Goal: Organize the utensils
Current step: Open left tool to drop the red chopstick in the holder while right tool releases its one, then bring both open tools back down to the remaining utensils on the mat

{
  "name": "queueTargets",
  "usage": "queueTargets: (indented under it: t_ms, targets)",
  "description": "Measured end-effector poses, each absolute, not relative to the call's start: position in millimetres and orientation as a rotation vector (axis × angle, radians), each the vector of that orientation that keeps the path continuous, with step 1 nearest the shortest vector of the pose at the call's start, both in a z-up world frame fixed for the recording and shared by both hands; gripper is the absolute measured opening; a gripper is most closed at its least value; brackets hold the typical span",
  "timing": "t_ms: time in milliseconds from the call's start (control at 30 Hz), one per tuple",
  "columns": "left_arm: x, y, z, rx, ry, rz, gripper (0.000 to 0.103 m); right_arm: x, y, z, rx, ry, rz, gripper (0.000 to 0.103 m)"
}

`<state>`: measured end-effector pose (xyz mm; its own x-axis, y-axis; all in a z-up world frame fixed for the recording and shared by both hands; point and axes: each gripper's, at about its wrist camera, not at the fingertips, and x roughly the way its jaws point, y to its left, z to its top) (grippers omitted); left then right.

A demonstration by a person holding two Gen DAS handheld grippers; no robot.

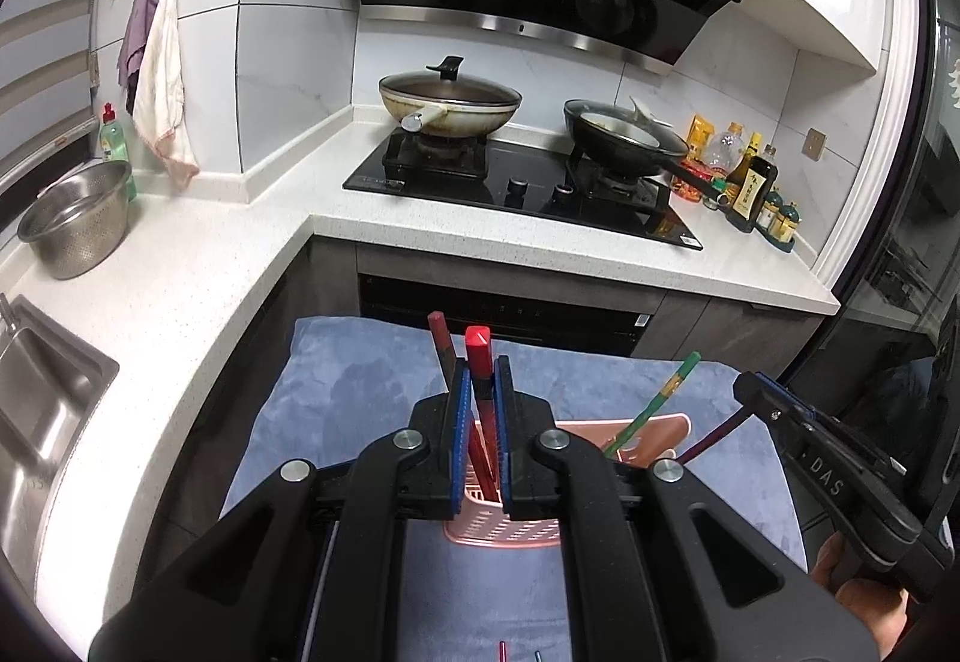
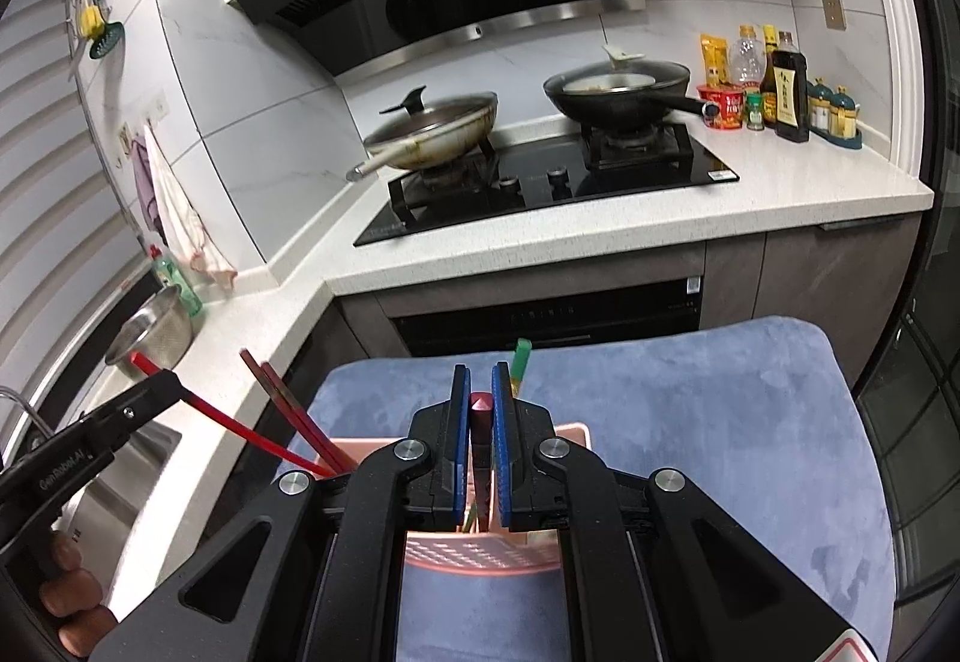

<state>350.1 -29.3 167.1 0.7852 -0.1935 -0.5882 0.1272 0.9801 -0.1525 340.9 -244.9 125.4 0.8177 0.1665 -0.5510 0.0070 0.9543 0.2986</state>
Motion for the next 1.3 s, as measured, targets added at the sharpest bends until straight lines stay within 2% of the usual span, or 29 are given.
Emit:
queueTargets:
  t_ms: [100,200,267,333,600,733,833,1300]
  targets:
    - [348,-30,165,-0.107,0.647,-0.160,0.008,340,-246,122,0.303,0.616,0.076,0.007]
    - [346,-31,164,-0.090,0.641,-0.149,0.011,337,-250,123,0.318,0.611,0.058,0.015]
    - [345,-31,164,-0.082,0.639,-0.137,0.028,333,-252,125,0.324,0.603,0.053,0.016]
    - [341,-30,164,-0.080,0.629,-0.122,0.038,328,-253,127,0.319,0.593,0.045,0.020]
    - [326,-28,162,-0.062,0.639,-0.111,0.038,304,-255,133,0.324,0.580,0.050,0.021]
    - [313,-25,161,-0.061,0.637,-0.103,0.044,287,-252,133,0.309,0.583,0.058,0.021]
    - [304,-25,158,-0.058,0.642,-0.103,0.044,272,-247,131,0.274,0.586,0.052,0.021]
    - [253,-19,126,-0.039,0.716,-0.097,0.044,201,-235,89,0.207,0.696,0.061,0.021]
